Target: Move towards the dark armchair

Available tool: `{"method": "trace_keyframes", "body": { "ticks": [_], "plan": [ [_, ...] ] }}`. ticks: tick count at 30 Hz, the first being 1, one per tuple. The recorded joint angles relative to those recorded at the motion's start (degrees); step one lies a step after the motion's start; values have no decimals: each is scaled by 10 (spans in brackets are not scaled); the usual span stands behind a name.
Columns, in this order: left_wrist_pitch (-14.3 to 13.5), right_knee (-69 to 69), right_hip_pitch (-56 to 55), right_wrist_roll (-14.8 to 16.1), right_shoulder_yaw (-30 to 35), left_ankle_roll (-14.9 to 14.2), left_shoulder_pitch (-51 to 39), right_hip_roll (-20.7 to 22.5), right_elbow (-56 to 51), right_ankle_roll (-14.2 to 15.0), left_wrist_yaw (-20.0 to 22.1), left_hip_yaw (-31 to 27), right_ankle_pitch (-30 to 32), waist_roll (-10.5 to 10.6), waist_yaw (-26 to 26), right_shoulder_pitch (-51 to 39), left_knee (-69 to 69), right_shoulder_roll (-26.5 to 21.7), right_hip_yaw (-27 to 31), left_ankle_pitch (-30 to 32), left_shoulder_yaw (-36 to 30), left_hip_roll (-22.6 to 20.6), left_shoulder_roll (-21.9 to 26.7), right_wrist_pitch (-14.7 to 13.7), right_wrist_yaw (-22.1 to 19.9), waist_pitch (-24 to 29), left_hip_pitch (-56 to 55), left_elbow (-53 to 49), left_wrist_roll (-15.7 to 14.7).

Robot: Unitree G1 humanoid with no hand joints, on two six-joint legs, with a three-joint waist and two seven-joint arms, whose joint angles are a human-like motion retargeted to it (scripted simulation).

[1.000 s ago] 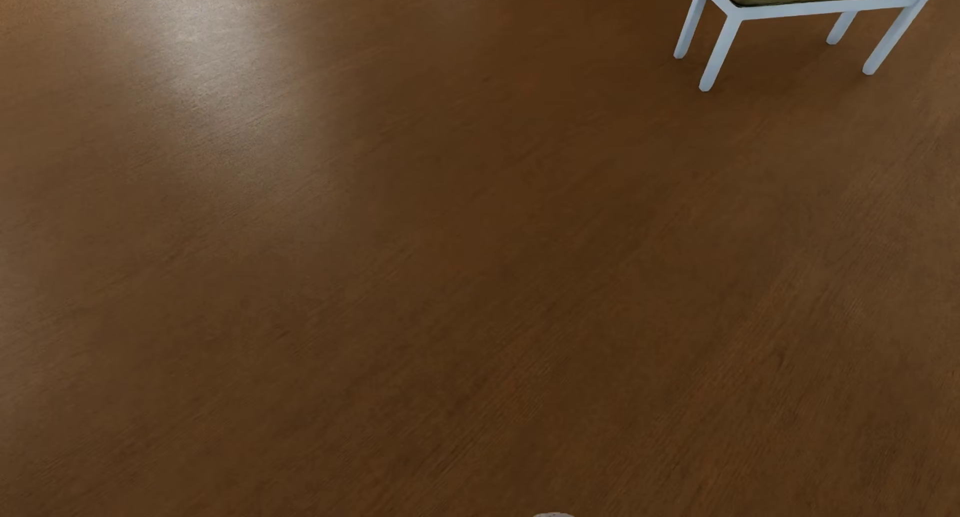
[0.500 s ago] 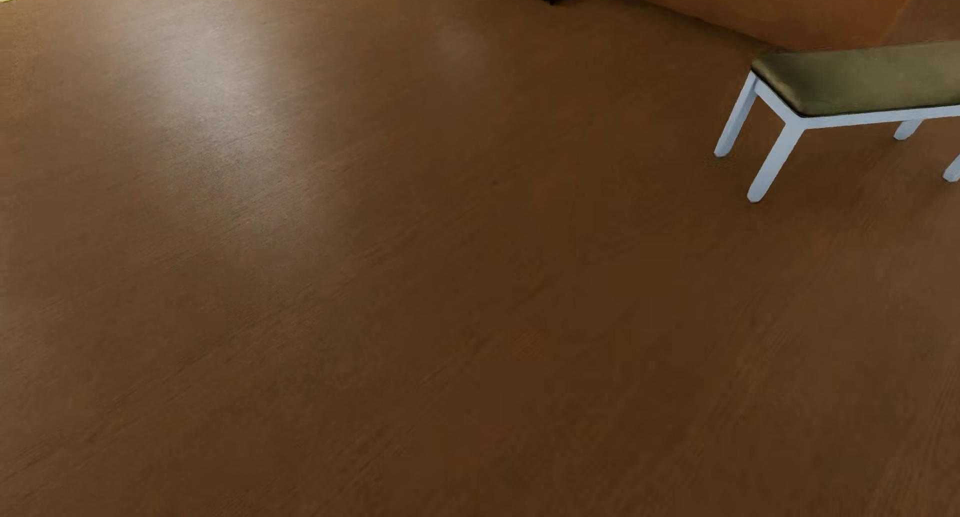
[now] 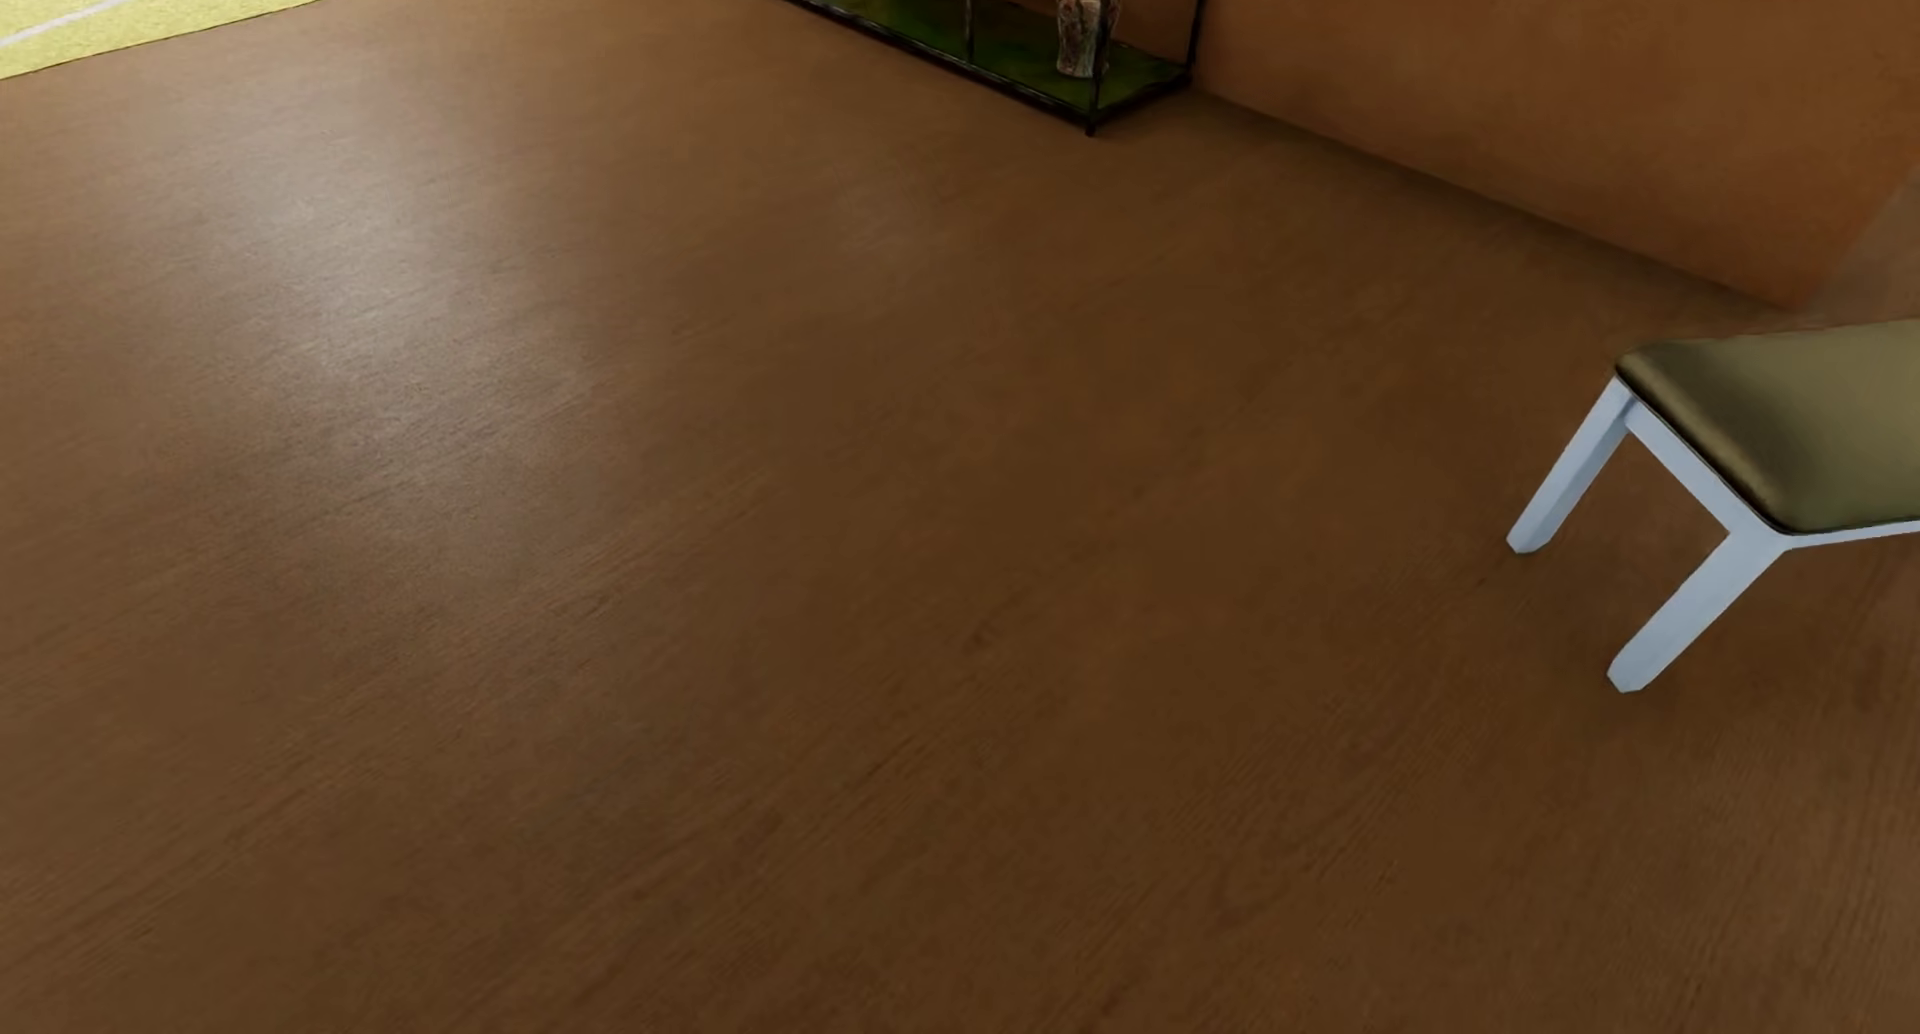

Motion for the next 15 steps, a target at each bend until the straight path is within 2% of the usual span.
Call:
{"method": "trace_keyframes", "body": {
  "ticks": [1,2,3,4,5,6,7,8,9,10,11,12,13,14,15],
  "plan": [
    [0,-98,-61,0,40,0,-10,9,-7,0,0,0,40,6,-15,11,-25,-12,0,-3,6,3,4,0,0,-5,36,-30,0],
    [0,-223,-72,0,43,0,-13,16,-2,0,0,0,65,21,-52,28,-54,-15,0,-15,12,21,5,0,0,2,100,-55,0],
    [0,-331,-105,0,45,0,-29,5,-3,0,0,0,34,17,-67,36,-68,-15,0,-31,18,19,11,0,0,-5,134,-72,0],
    [0,-420,-128,0,47,0,-44,-4,-1,0,0,0,-83,12,-85,40,-77,-15,0,-51,29,18,17,0,0,-10,161,-87,0],
    [0,-440,-149,0,55,0,-58,-20,-2,0,0,0,-228,10,-99,45,-66,-17,0,-63,38,23,20,0,0,-14,181,-93,0],
    [0,-439,-162,0,63,0,-67,-31,-6,0,0,0,-267,14,-115,52,-55,-21,0,-59,48,35,21,0,0,-14,202,-93,0],
    [0,-435,-175,0,65,0,-70,-31,-4,0,0,0,-184,20,-130,58,-41,-24,0,-26,60,50,17,0,0,-9,230,-82,0],
    [0,-390,-194,0,67,0,-62,-17,2,0,0,0,-51,30,-132,62,-3,-24,0,38,68,72,13,0,0,-17,237,-71,0],
    [0,-344,-206,0,68,0,-49,15,9,0,0,0,49,52,-123,64,75,-22,0,142,74,99,5,0,0,-26,210,-57,0],
    [0,-300,-191,0,58,0,-44,33,29,0,0,0,67,66,-107,58,183,-26,0,224,40,106,5,0,0,-27,167,-16,0],
    [0,-287,-172,0,46,0,-27,65,29,0,0,0,51,77,-90,46,313,-29,0,228,37,115,5,0,0,-30,86,-15,0],
    [0,-299,-113,0,14,0,-20,81,38,0,0,0,23,83,-63,33,407,-25,0,144,18,114,6,0,0,-16,30,-9,0],
    [0,-334,-47,0,14,0,-11,84,29,0,0,0,-20,77,-27,16,452,-28,0,65,4,96,9,0,0,-12,-33,-7,0],
    [0,-367,17,0,20,0,4,85,11,0,0,0,-63,71,9,1,455,-37,0,30,-6,81,12,0,0,-10,-94,-2,0],
    [0,-405,90,0,9,0,18,74,-39,0,0,0,-103,60,51,-1,403,-49,0,18,-9,65,16,0,0,-2,-129,14,0]
  ]
}}
